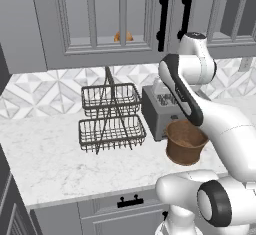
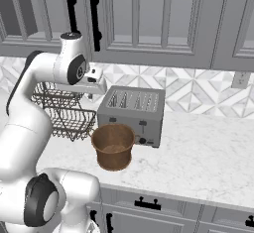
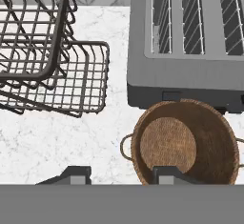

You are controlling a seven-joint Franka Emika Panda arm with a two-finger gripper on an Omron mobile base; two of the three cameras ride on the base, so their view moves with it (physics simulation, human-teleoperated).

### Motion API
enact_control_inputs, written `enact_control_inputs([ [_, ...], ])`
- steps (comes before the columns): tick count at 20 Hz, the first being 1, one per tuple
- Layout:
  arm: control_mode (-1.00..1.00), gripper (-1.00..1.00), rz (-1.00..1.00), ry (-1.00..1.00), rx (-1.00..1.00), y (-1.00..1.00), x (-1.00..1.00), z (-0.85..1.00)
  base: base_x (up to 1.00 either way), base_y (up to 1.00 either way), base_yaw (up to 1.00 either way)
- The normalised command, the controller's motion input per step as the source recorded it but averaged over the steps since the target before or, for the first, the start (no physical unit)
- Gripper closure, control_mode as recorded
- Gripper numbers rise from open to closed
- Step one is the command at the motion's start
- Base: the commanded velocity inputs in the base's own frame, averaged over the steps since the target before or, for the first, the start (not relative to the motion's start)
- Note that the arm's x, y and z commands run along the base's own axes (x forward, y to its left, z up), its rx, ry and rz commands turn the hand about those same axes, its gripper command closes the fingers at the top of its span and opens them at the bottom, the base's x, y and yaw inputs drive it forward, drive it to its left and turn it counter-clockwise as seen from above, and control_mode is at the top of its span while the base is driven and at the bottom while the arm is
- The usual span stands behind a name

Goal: Open the cabinet, pick up the bread from the cabinet and place it in the basket. Then move the basket to the dining counter.

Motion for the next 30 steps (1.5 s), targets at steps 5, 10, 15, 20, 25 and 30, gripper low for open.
enact_control_inputs([
  [5, -1.00, -1.00, -0.02, -0.13, -0.09, 0.15, -0.10, 0.15, 0.00, 0.00, 0.00],
  [10, -1.00, -1.00, -0.01, -0.24, 0.00, 0.13, 0.00, 0.83, 0.00, 0.00, 0.00],
  [15, -1.00, -1.00, -0.04, -0.31, 0.11, 0.00, 0.00, 1.00, 0.00, 0.00, 0.00],
  [20, -1.00, -1.00, 0.00, -0.30, 0.05, 0.14, 0.00, 1.00, 0.00, 0.00, 0.00],
  [25, -1.00, -1.00, -0.05, -0.13, -0.08, 0.20, 0.05, 0.72, 0.00, 0.00, 0.00],
  [30, -1.00, -1.00, -0.07, 0.00, -0.16, -0.02, 0.50, 0.43, 0.00, 0.00, 0.00],
])
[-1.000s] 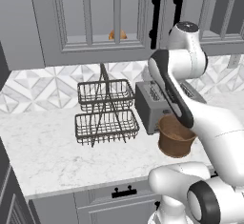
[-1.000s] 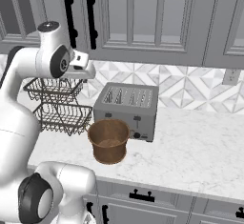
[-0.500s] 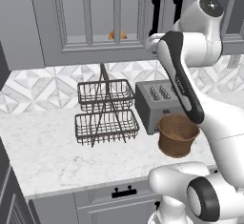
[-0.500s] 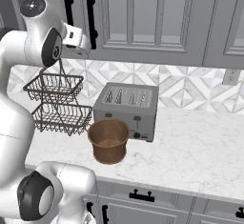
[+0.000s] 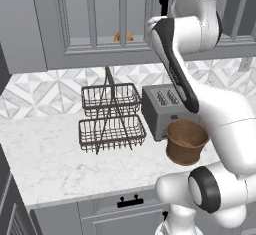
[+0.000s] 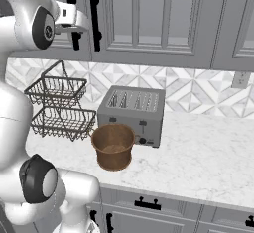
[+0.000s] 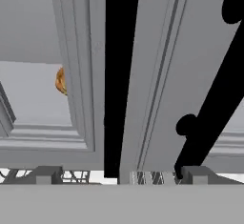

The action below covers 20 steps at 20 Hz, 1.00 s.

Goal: Open the cabinet, pick up the bread from the cabinet and place it in the basket. Then move the basket to the dining counter.

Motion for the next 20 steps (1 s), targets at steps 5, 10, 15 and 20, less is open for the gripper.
enact_control_inputs([
  [5, -1.00, -1.00, -0.09, 0.00, 0.00, -0.10, 0.40, 0.01, 0.00, 0.00, 0.00],
  [10, -1.00, -1.00, 0.00, 0.00, 0.00, 0.07, 0.23, 0.00, 0.00, 0.00, 0.00],
  [15, -1.00, -1.00, 0.00, 0.00, 0.00, 0.09, 0.27, 0.00, 0.00, 0.00, 0.00],
  [20, -1.00, -1.00, 0.00, -0.03, 0.00, 0.03, 0.35, 0.00, 0.00, 0.00, 0.00],
])
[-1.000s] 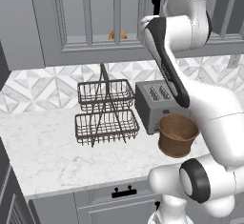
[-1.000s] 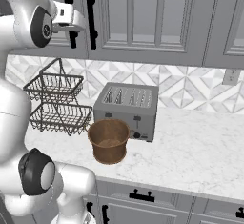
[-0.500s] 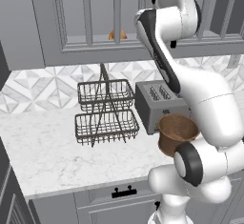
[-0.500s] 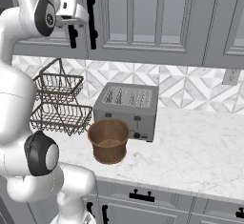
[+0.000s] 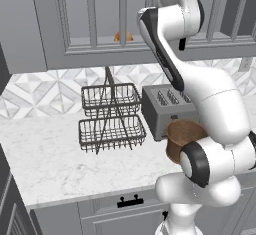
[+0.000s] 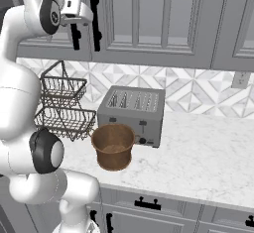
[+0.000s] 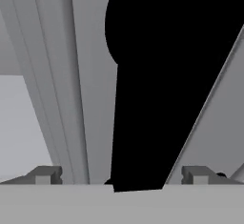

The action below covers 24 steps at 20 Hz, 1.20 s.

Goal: Open the cabinet, pick up the bread from the cabinet and place it in the basket. Then move the basket to the dining counter.

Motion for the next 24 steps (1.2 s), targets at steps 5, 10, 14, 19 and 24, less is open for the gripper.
enact_control_inputs([
  [5, -1.00, -1.00, 0.00, -0.12, 0.00, 0.00, 0.42, -0.10, 0.00, 0.00, 0.00],
  [10, -1.00, -1.00, 0.01, -0.17, 0.00, -0.02, 0.56, -0.24, 0.00, 0.00, 0.00],
  [14, -1.00, -1.00, 0.02, -0.07, 0.00, -0.01, 0.51, -0.09, 0.00, 0.00, 0.00],
  [19, -1.00, 1.00, 0.04, 0.00, 0.00, 0.00, 0.35, 0.00, 0.00, 0.00, 0.00],
  [24, -1.00, 1.00, 0.00, 0.00, 0.00, 0.00, 0.24, 0.00, 0.00, 0.00, 0.00],
])
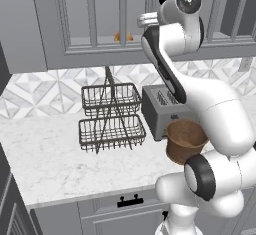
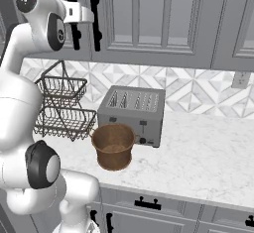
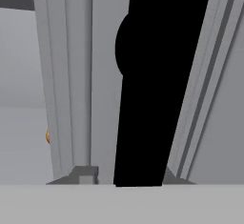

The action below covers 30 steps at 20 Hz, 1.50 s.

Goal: Open the cabinet, pick up the bread from the cabinet and place it in the basket. Then move the basket to the dining counter.

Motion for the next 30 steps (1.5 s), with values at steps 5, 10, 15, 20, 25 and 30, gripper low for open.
enact_control_inputs([
  [5, -1.00, 1.00, 0.00, 0.00, 0.00, 0.00, 0.15, 0.00, 0.00, 0.00, 0.00],
  [10, -1.00, 1.00, -0.02, 0.00, 0.00, 0.20, -0.01, 0.00, 0.00, 0.00, 0.00],
  [15, -1.00, 1.00, -0.03, -0.01, 0.00, 0.35, -0.67, 0.00, 0.00, 0.00, 0.00],
  [20, -1.00, 1.00, 0.00, -0.06, 0.00, 0.38, -1.00, 0.05, 0.00, 0.00, 0.00],
  [25, -1.00, 1.00, 0.00, -0.03, 0.01, 0.43, -1.00, 0.14, 0.00, 0.00, 0.00],
  [30, -1.00, 1.00, 0.00, 0.00, 0.00, 0.61, -0.98, 0.06, 0.00, 0.00, 0.00],
])
